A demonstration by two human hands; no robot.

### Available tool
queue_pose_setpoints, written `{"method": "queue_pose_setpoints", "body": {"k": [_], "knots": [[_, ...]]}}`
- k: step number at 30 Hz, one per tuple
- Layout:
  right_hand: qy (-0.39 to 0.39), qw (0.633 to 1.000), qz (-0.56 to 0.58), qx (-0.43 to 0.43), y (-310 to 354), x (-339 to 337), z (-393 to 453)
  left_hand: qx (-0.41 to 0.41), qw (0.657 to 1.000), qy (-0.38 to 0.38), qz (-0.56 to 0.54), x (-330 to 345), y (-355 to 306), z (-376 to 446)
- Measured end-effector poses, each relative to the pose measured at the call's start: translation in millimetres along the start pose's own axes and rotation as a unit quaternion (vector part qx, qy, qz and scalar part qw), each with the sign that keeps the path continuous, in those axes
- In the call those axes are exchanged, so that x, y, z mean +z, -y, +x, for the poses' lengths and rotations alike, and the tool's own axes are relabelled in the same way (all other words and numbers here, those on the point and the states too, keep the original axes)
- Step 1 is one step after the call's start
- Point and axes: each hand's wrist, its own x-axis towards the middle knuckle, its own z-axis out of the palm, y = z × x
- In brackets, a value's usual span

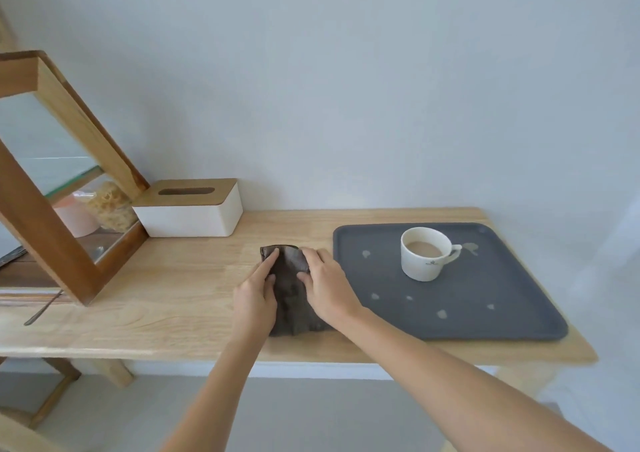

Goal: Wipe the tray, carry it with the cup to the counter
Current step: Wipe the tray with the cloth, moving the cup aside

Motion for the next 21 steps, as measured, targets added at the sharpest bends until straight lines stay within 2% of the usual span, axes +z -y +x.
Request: {"method": "queue_pose_setpoints", "body": {"k": [6, 9, 11, 14, 16, 18, 19, 21], "knots": [[-0.028, 0.998, -0.026, 0.041, -26, -68, -10, 0.011, 0.995, 0.089, -0.036, 24, -59, 9], [0.012, 0.994, -0.086, 0.061, -53, -88, -26, 0.002, 0.989, 0.144, -0.023, 53, -74, 0], [0.034, 0.994, -0.097, 0.043, -68, -100, -42, -0.001, 0.987, 0.159, -0.002, 69, -76, -7], [0.022, 0.995, -0.092, -0.011, -91, -125, -73, -0.018, 0.981, 0.163, 0.105, 86, -72, -15], [-0.033, 0.994, -0.100, -0.025, -115, -148, -95, -0.013, 0.963, 0.152, 0.221, 91, -74, -22], [-0.107, 0.987, -0.120, 0.020, -151, -170, -115, 0.036, 0.953, 0.155, 0.256, 95, -82, -27], [-0.131, 0.980, -0.135, 0.065, -170, -180, -122, 0.065, 0.946, 0.179, 0.262, 98, -88, -30], [-0.116, 0.964, -0.169, 0.170, -202, -196, -130, 0.089, 0.926, 0.249, 0.270, 107, -96, -36]]}}
